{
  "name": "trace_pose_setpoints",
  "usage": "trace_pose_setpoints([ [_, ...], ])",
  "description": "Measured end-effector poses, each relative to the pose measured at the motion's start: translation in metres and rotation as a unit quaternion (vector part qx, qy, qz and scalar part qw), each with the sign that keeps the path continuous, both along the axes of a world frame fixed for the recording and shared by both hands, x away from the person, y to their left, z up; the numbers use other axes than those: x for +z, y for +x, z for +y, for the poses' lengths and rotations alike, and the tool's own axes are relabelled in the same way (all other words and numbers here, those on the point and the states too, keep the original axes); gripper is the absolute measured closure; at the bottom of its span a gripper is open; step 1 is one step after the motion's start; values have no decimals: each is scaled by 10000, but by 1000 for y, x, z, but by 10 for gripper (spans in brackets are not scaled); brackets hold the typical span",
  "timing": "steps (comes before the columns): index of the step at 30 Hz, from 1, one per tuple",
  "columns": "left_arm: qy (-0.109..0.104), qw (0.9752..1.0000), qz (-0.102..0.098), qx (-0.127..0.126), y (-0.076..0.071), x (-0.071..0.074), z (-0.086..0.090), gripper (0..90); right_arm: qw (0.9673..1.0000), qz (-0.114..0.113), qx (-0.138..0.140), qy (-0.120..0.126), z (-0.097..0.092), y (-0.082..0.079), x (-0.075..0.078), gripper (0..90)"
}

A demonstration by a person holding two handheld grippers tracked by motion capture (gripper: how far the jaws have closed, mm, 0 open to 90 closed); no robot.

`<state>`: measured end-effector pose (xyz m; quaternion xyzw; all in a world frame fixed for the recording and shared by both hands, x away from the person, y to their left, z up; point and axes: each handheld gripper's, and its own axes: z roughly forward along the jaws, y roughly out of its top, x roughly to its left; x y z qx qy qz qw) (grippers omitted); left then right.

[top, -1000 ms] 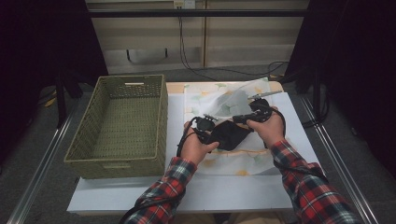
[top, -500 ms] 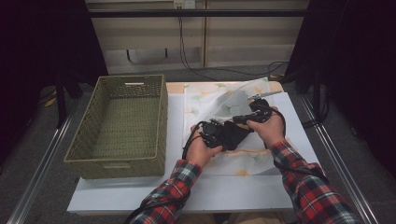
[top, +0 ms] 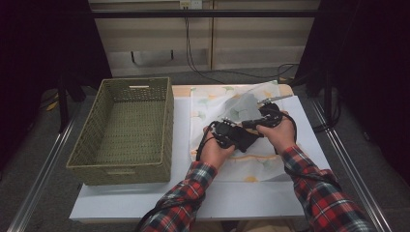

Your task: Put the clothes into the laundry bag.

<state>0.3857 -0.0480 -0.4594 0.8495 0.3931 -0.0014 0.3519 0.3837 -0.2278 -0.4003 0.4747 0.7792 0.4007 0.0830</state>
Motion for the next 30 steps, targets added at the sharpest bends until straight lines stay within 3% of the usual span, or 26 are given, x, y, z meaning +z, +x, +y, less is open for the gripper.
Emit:
trace_pose_setpoints([
  [17, -131, 9993, -253, 249, 8, -4, -11, 833, 10000, -8, 4, 13, -2, -1, 0, 900],
  [20, -71, 9993, -304, 213, 10, -4, -11, 834, 10000, 15, 4, 33, -3, -2, 0, 900],
  [22, -157, 9990, -295, 287, 11, -4, -12, 835, 10000, -1, -5, 24, -3, -2, 0, 900],
  [23, -96, 9991, -346, 216, 11, -4, -12, 834, 10000, 0, -8, 21, -3, -2, 0, 900],
  [30, -26, 9985, -427, 336, 14, -4, -10, 834, 10000, 20, 8, -35, -2, -1, -3, 900],
])
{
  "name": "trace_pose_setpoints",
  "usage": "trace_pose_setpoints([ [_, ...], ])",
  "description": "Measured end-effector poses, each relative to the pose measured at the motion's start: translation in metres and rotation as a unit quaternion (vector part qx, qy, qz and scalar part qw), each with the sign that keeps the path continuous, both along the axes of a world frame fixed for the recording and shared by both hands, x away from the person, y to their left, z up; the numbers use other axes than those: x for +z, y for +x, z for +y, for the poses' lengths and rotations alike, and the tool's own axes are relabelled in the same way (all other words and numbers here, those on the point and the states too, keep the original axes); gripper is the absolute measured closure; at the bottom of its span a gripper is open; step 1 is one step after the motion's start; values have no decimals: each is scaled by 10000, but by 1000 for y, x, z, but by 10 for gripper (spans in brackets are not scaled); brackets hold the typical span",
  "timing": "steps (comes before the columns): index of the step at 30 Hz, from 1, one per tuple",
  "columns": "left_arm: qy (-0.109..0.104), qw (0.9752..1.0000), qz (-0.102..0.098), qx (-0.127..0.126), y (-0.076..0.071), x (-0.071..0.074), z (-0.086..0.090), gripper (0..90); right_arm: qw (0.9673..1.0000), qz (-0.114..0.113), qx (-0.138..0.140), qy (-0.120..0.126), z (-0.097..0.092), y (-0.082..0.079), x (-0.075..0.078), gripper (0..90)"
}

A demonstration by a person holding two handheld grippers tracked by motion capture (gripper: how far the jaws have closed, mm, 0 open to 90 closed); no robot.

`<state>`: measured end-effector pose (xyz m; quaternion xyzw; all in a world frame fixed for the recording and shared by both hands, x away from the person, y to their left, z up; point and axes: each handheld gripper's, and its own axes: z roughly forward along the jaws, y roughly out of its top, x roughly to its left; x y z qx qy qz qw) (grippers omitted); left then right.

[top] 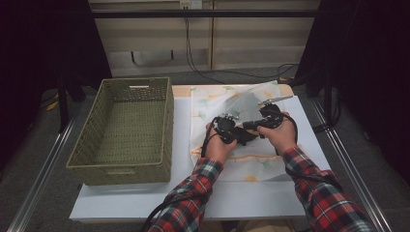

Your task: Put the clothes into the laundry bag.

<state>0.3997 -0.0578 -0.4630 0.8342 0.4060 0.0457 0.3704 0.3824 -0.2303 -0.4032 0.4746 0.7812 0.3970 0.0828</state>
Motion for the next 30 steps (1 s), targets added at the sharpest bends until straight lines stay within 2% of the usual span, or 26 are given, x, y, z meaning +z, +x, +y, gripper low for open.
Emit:
trace_pose_setpoints([
  [3, -55, 10000, -28, 74, 1, -1, -1, 834, 10000, 7, -13, 20, 1, 0, -1, 900],
  [4, 1, 10000, -36, 35, 2, 0, 0, 833, 10000, -19, 3, 8, 1, 1, -1, 900],
  [9, -9, 10000, -74, 64, 4, 1, 2, 833, 10000, 30, 0, 18, 2, 1, -3, 900],
  [12, -5, 9998, -127, 132, 6, 1, 2, 833, 10000, 33, 22, 28, 2, 1, -5, 900],
  [13, -84, 9996, -128, 229, 6, 0, 1, 833, 10000, 33, 5, 13, 2, 1, -5, 900],
  [15, 17, 9998, -133, 168, 8, 0, 2, 833, 10000, 36, 9, 16, 2, 2, -5, 900],
  [24, 11, 9996, -187, 227, 14, 0, 1, 834, 10000, 26, -27, 25, 3, 3, -8, 900],
  [26, -50, 9991, -210, 365, 14, -1, 0, 833, 10000, 28, -32, 21, 2, 3, -8, 900],
  [29, 33, 9993, -206, 296, 17, 0, 2, 833, 10000, 46, -17, 10, 3, 3, -8, 900],
  [30, 40, 9991, -259, 325, 17, 0, 2, 833, 10000, 47, -26, 2, 3, 3, -8, 900],
])
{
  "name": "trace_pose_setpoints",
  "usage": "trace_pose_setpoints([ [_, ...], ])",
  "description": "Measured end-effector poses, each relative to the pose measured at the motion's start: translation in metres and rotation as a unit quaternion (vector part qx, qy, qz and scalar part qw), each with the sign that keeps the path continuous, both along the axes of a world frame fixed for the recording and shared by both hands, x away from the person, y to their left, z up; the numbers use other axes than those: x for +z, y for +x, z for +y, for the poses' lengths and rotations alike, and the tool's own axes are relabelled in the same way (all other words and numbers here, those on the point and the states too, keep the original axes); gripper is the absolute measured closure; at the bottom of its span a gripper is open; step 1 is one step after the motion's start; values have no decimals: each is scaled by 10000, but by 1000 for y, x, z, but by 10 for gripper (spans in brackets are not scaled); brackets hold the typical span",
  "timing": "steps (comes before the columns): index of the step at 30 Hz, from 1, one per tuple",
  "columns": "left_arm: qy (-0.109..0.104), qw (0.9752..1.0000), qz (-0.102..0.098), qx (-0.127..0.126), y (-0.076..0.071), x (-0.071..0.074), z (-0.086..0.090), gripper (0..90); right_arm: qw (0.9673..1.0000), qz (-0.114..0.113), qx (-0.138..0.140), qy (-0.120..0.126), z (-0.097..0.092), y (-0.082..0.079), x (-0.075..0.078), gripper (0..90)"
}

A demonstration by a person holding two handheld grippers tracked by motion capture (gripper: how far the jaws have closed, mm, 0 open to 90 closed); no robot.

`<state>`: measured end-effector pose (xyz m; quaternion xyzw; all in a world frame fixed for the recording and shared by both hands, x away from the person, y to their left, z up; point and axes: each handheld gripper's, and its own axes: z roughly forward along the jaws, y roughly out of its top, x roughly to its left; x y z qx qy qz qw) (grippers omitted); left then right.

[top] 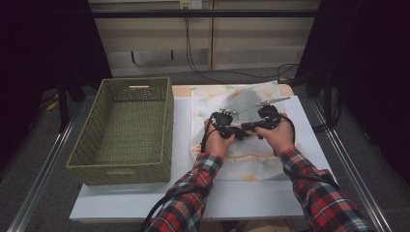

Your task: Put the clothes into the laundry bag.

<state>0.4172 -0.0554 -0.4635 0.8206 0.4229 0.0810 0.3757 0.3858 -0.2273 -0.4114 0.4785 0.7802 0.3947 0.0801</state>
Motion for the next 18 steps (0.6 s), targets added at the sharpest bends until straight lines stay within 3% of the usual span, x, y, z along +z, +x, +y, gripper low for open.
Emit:
trace_pose_setpoints([
  [7, 20, 9999, -93, 80, 6, 0, 5, 831, 10000, 45, -8, -2, 2, 0, 0, 900],
  [9, -99, 9997, -104, 183, 7, -1, 4, 831, 10000, 40, 1, -17, 2, 0, 0, 900],
  [10, 6, 9998, -130, 148, 9, 0, 6, 831, 10000, 34, 3, -22, 2, 0, 0, 900],
  [18, -154, 9998, 49, 100, 5, -1, 10, 777, 10000, 44, 50, -27, 3, 1, -1, 900],
])
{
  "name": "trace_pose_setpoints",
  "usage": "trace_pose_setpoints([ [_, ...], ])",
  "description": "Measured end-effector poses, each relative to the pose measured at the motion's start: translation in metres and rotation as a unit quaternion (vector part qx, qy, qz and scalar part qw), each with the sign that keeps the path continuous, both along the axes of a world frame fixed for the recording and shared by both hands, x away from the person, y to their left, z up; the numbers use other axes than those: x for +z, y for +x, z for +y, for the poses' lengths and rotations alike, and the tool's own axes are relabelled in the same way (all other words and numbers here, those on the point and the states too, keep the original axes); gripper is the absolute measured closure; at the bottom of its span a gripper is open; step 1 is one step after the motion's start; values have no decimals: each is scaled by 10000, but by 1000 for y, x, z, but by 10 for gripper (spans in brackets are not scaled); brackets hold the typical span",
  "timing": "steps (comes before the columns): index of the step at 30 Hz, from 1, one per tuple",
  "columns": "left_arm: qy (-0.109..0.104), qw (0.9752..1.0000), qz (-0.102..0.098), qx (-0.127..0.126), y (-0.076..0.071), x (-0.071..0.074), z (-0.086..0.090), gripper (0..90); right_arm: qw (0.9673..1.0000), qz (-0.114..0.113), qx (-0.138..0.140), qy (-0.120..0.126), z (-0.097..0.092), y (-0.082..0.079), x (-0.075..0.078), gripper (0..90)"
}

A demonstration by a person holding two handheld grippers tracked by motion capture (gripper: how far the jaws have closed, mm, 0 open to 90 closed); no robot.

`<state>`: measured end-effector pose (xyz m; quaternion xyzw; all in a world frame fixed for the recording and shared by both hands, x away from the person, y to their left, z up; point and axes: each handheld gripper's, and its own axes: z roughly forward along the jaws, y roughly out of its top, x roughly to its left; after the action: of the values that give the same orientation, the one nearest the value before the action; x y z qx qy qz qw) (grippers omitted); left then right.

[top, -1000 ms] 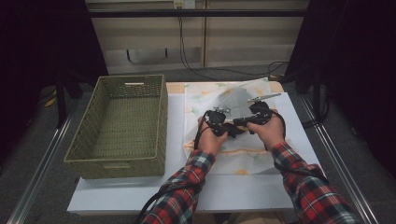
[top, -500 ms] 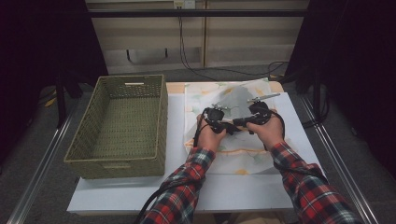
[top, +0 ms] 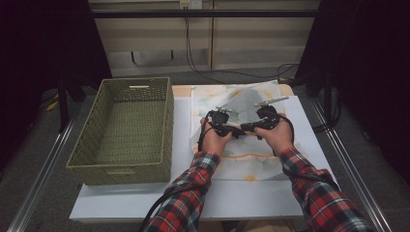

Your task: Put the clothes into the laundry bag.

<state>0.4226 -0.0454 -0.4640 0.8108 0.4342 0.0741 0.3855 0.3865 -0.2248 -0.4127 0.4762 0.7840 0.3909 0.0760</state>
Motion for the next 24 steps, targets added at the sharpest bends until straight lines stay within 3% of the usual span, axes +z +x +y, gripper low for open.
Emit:
trace_pose_setpoints([
  [5, -40, 9997, 145, -184, -9, 3, 4, 680, 10000, 5, 11, 3, 1, -1, 0, 900],
  [6, -134, 9996, 184, -186, -12, 3, 4, 652, 10000, -5, 5, 4, 1, -2, 0, 900],
  [7, -97, 9992, 239, -309, -13, 4, 6, 630, 10000, 14, 11, 25, 1, -2, 0, 900],
  [15, -42, 9985, 270, -465, -30, 10, 12, 467, 10000, 32, 36, 6, 3, -5, -1, 900],
  [21, -51, 9978, 376, -535, -41, 16, 18, 343, 9999, 7, 98, 64, 0, -9, -1, 900],
  [24, -77, 9984, 337, -457, -46, 18, 20, 291, 9999, -2, 88, 74, -3, -11, 0, 900],
])
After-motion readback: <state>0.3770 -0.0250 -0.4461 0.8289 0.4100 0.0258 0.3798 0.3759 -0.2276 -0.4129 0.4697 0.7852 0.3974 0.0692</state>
